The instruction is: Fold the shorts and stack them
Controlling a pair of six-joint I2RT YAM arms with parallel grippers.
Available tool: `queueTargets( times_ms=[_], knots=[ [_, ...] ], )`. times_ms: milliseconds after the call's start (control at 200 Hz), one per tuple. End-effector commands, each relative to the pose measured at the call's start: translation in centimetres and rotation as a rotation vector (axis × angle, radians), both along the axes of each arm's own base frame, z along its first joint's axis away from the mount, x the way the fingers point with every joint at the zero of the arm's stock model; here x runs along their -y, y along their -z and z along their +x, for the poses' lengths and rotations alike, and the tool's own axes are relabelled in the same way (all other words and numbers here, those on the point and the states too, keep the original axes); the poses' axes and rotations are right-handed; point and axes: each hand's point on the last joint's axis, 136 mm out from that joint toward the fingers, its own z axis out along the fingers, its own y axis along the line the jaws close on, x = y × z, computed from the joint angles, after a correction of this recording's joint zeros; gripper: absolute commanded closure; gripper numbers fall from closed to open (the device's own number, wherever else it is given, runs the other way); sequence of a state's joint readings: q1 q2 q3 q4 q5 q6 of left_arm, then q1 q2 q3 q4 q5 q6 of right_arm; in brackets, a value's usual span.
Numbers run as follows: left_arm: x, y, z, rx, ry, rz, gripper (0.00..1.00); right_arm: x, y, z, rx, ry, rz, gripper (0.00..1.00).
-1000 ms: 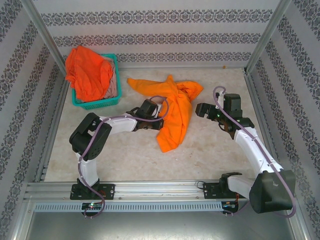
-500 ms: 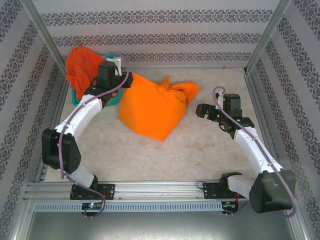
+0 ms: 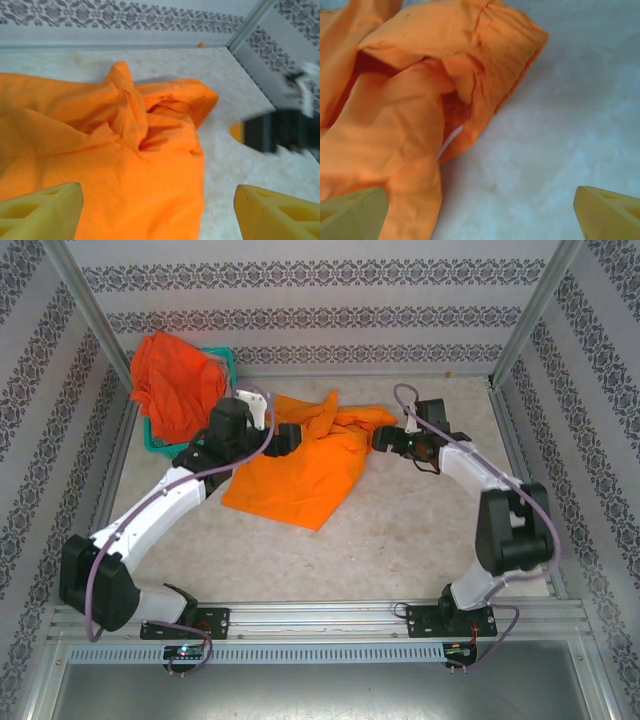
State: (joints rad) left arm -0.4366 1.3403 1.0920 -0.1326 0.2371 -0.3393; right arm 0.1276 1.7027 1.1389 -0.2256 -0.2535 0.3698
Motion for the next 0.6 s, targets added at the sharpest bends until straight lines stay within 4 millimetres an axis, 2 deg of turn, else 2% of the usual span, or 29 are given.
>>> queueTargets(
  times_ms=[0, 80, 185, 305, 420, 475, 594],
  knots=[
    [-0.2, 4.1, -1.3, -0.091, -0.031, -0.01, 0.2, 0.2, 1.4, 3.6, 0.0, 0.057, 0.097, 0.11],
    [-0.4, 7.2, -2.6, -0.158, -0.037, -0.01, 0.19, 0.2, 2.4, 5.9, 0.011, 0.077, 0.128, 0.19],
    [-1.1, 11.3, -4.2, -0.235, -0.059, -0.003, 0.2, -0.4, 3.3, 8.5, 0.025, 0.09, 0.173, 0.38],
    [-2.5, 15.5, -5.4, -0.286, -0.118, 0.025, 0.21, -1.5, 2.5, 10.2, 0.077, 0.061, 0.187, 0.58],
    [-4.8, 18.8, -5.9, -0.321, -0.222, 0.087, 0.22, -0.5, -0.3, 10.0, 0.137, 0.066, 0.139, 0.86],
    [-5.6, 19.8, -6.0, -0.329, -0.258, 0.1, 0.22, 0.5, -2.8, 9.2, 0.168, 0.082, 0.129, 1.0],
    [-6.7, 21.1, -5.6, -0.345, -0.312, 0.089, 0.21, 2.6, -9.4, 6.0, 0.243, 0.113, 0.073, 1.0]
  ],
)
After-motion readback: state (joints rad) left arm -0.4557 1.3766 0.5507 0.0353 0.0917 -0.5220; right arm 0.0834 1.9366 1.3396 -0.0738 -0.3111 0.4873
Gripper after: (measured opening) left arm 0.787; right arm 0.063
